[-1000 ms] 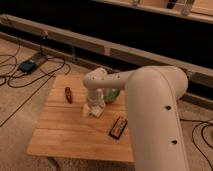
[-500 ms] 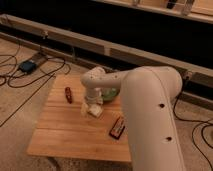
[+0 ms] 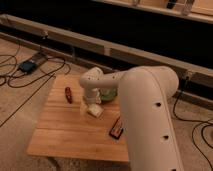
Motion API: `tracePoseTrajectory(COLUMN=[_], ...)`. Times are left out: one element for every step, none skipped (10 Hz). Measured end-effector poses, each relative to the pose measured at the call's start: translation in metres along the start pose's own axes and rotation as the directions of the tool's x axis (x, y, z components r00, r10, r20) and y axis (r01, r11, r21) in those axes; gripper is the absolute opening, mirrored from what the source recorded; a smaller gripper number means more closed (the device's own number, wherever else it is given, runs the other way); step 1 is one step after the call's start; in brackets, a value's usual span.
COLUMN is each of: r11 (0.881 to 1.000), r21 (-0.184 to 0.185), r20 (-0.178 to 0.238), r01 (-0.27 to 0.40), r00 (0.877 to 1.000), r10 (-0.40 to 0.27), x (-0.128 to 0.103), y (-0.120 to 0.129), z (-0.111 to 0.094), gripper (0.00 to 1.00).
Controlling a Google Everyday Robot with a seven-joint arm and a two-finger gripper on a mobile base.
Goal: Place the white sponge in the ceramic cup
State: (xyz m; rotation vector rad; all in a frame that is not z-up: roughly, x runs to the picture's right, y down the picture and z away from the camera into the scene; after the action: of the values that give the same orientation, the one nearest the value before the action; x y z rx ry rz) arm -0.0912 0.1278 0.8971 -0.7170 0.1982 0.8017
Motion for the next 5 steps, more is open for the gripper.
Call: tracePoseTrajectory(r11=[1.000, 1.000, 0.999, 0.999, 0.998], r21=[0.010, 0.019, 0.028, 0.039, 0.046], r20=[-0.001, -0.002, -0.004, -0.006, -0.008], r01=[0.010, 0.017, 0.025, 0.035, 0.044], r00=[1.000, 1.000, 1.000, 0.999, 0.999], r10=[-0.010, -0.017, -0.025, -0.035, -0.043], x=[-0.0011, -0.0024, -0.0034, -0.0049, -0.0059], y=[0.0001, 0.0002, 0.0007, 0.0019, 0.0030], z=[0.0023, 0.0037, 0.0059, 0.0076, 0.0089], gripper=[0.80, 0.80, 0.75, 0.64, 0.56])
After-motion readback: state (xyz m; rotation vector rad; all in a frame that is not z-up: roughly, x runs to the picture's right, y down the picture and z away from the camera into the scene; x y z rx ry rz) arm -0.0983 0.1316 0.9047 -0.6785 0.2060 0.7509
